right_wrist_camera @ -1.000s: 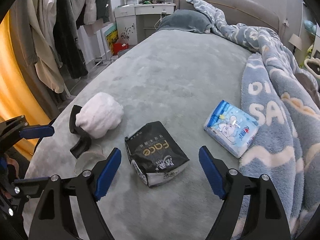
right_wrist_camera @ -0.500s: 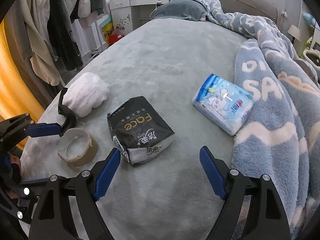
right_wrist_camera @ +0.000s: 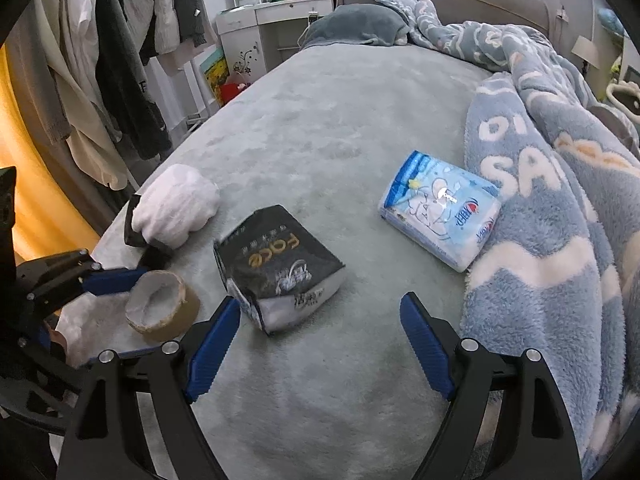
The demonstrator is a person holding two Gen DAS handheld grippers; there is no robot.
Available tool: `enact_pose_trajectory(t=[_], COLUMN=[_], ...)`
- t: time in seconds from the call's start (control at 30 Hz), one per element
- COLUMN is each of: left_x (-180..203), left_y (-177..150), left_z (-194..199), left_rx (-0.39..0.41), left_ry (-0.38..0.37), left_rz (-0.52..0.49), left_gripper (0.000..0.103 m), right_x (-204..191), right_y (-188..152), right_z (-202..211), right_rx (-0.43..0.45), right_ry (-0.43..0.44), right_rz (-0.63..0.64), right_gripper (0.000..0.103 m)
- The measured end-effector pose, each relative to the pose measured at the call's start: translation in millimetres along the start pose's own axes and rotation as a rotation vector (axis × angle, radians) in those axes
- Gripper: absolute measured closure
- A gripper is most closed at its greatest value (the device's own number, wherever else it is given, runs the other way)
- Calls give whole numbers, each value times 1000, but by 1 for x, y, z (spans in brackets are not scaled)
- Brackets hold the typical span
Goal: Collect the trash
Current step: 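Grasp a brown tape roll with the left tool while the right grasps the black Face tissue pack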
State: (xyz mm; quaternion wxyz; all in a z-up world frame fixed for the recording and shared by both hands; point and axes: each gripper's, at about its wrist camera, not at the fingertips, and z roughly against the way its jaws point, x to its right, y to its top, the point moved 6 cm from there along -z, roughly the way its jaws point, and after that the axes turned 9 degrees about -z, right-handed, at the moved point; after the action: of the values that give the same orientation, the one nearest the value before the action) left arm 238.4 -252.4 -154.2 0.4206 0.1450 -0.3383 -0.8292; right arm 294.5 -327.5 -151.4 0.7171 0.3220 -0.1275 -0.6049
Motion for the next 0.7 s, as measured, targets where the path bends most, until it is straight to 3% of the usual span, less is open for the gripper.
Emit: enact_pose_trajectory(t=[0.1, 0.53, 0.7], left_x=[3, -3, -10], left_y=[1, 3, 3], left_z=[-1, 17, 27], left_rx=[-5, 31, 39], left_ry=[-3, -30, -87], left_rz=[-14, -6, 46], left_gripper=[54, 54, 54], right_x=[-1, -12, -17], right_y=[2, 15, 13], right_z=[0, -13, -21], right_rx=[4, -8, -34], right_ry=[12, 39, 35], right_rz=[3, -7, 8], right_gripper=[20, 20, 20])
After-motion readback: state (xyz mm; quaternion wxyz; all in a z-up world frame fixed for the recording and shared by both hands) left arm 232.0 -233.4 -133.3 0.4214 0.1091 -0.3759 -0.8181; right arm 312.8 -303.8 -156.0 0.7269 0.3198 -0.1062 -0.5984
